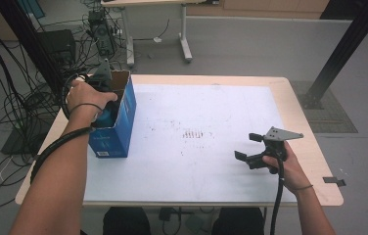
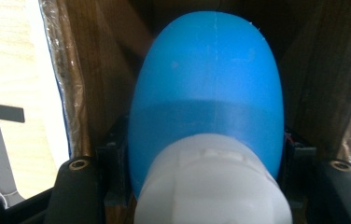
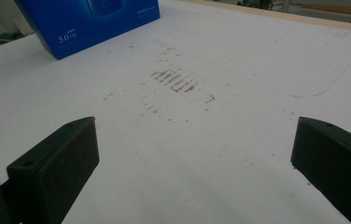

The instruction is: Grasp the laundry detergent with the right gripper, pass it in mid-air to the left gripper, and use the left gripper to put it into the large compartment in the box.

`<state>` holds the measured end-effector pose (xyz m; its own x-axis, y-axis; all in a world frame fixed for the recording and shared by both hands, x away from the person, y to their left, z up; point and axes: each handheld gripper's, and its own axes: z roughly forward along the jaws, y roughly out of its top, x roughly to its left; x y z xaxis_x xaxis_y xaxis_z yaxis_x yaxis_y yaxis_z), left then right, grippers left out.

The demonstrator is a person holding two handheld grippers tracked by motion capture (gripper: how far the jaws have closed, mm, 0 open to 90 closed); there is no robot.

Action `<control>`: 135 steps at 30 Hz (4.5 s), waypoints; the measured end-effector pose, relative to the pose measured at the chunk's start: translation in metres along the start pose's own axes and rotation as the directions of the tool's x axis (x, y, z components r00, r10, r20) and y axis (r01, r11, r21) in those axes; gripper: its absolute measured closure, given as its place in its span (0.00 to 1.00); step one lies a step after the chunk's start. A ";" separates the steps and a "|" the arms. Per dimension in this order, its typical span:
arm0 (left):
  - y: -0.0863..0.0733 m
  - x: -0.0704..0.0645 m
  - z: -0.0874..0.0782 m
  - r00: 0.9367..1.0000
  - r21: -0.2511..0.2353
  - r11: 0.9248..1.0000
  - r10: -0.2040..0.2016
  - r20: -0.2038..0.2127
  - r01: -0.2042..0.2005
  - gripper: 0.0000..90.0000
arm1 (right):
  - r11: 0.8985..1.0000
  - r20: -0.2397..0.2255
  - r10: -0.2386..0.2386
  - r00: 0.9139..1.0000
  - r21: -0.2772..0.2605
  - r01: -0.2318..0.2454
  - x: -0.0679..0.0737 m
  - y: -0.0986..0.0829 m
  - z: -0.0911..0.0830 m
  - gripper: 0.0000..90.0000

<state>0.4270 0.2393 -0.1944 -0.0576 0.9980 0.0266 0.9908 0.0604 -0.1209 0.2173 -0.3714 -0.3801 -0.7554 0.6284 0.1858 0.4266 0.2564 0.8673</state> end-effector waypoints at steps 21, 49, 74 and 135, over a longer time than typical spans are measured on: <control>-0.002 0.004 0.000 1.000 0.001 1.000 -0.002 0.013 0.002 0.42 | 1.000 -0.004 -0.012 1.000 -0.004 0.012 0.000 0.004 0.000 0.01; 0.000 0.003 0.000 1.000 0.010 1.000 -0.010 0.011 0.010 0.42 | 1.000 0.002 -0.015 1.000 -0.011 0.015 -0.002 0.006 -0.003 0.01; -0.001 0.001 0.000 1.000 0.009 1.000 -0.010 0.006 0.010 0.42 | 1.000 0.001 -0.011 1.000 -0.011 0.011 -0.003 0.004 -0.002 0.01; -0.033 0.014 -0.074 0.999 -0.083 0.996 -0.016 0.048 0.020 0.36 | 0.999 -0.018 -0.024 1.000 -0.024 0.024 0.000 0.013 0.002 0.01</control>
<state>0.4025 0.2497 -0.1165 -0.0794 0.9967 -0.0194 0.9962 0.0786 -0.0374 0.2239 -0.3666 -0.3700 -0.7742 0.6088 0.1729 0.3965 0.2537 0.8823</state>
